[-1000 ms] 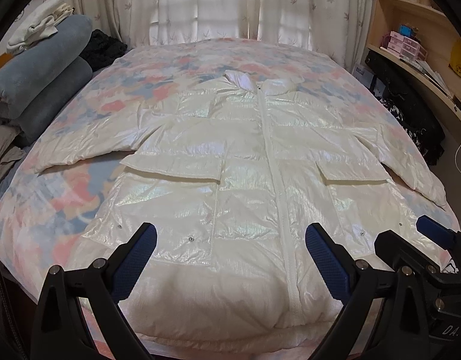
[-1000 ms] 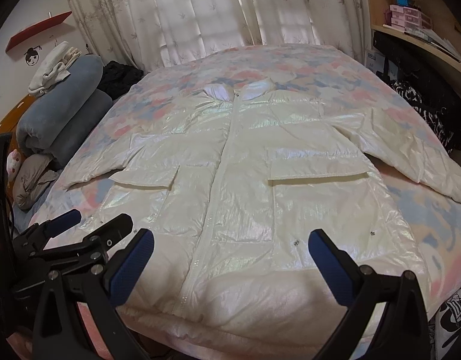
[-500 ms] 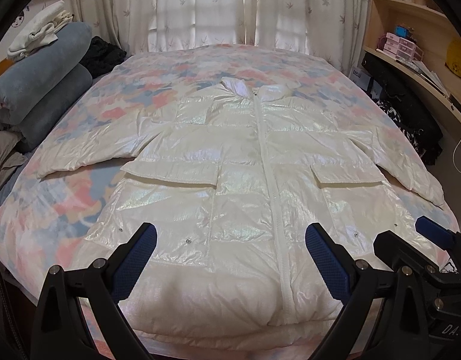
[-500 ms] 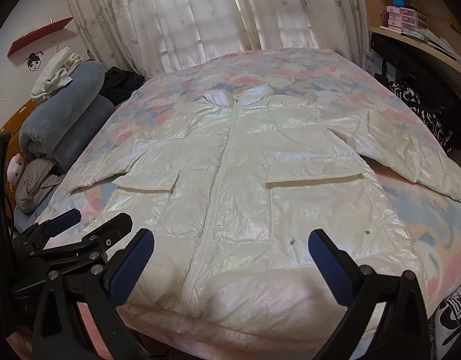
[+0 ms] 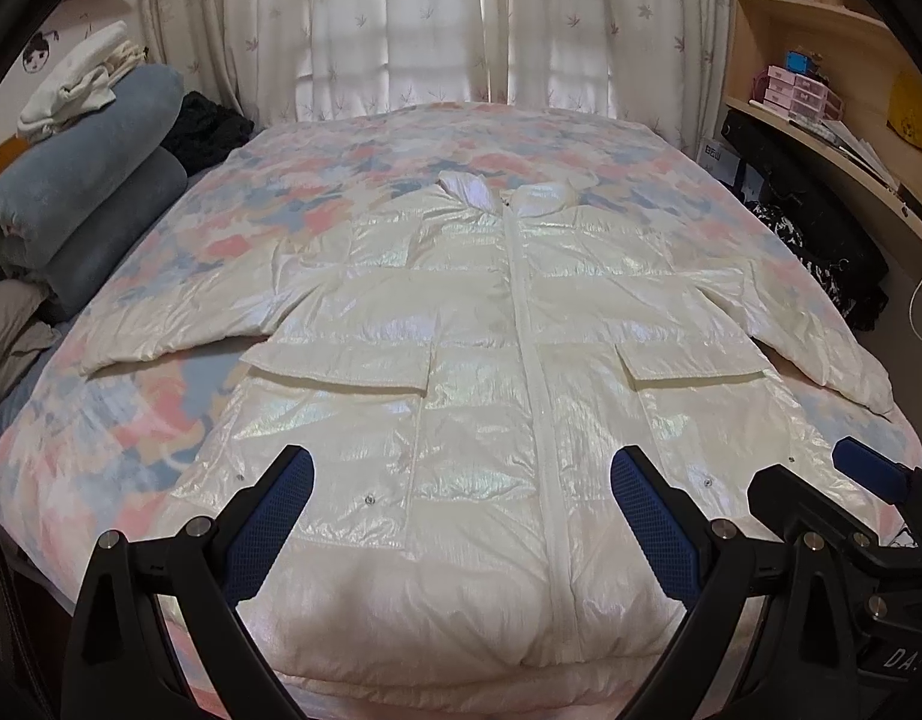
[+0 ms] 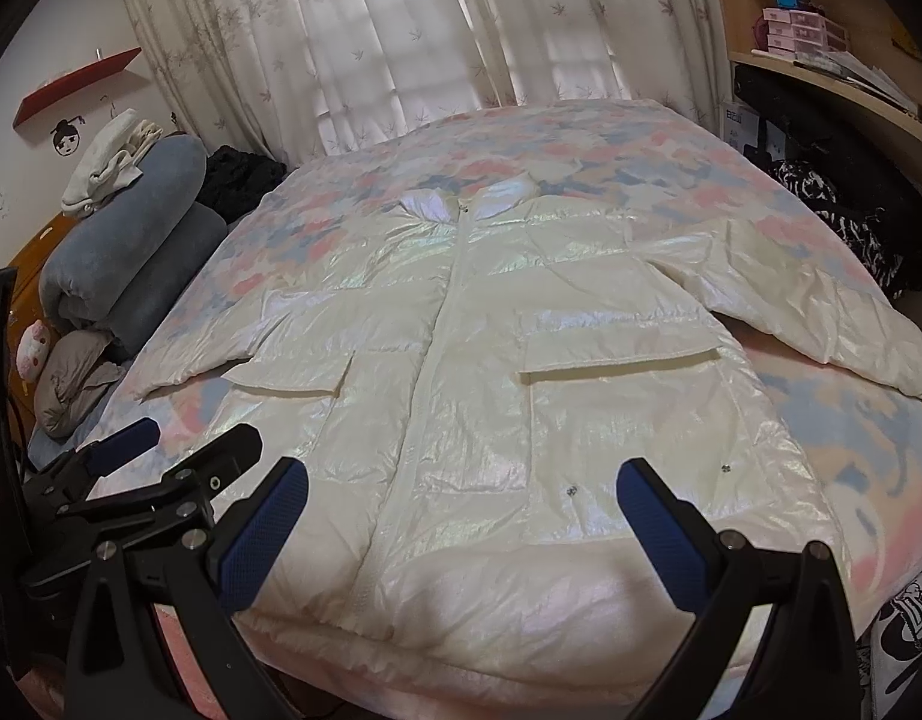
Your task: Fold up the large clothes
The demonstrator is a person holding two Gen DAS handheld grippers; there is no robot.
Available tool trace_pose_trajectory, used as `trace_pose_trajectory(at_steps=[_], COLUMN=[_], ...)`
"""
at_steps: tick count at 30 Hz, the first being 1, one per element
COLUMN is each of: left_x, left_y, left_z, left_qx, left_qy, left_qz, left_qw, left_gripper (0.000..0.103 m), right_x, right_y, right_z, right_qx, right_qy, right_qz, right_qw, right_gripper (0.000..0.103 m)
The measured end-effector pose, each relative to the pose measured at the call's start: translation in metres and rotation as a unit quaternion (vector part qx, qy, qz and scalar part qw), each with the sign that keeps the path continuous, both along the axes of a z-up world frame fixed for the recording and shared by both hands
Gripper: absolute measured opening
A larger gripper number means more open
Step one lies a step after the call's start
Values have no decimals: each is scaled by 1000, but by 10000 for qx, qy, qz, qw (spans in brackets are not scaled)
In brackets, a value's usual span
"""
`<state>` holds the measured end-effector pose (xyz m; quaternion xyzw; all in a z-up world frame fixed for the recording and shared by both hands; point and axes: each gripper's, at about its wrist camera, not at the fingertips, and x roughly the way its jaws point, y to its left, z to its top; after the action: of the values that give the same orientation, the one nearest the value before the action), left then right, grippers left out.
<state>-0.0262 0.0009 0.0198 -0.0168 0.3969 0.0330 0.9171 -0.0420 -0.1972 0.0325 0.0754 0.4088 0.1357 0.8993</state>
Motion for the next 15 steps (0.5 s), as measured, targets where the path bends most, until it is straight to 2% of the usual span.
trace_pose_trajectory(at_steps=[9,15], left_x=[4,13], left_y=[-11,-12], left_z=[12,22], left_qx=[5,-166], left_qy=[-203,-197], left_qz=[-68,-104], left_qw=[9998,9996], left_gripper=[98,98], right_x=[2,7], right_y=[-13,-21], right_z=[8,21], right_qx=[109,71], right_qy=[-151,-343], right_qz=[-64,-109], right_qw=[9998,9993], right_gripper=[103,103])
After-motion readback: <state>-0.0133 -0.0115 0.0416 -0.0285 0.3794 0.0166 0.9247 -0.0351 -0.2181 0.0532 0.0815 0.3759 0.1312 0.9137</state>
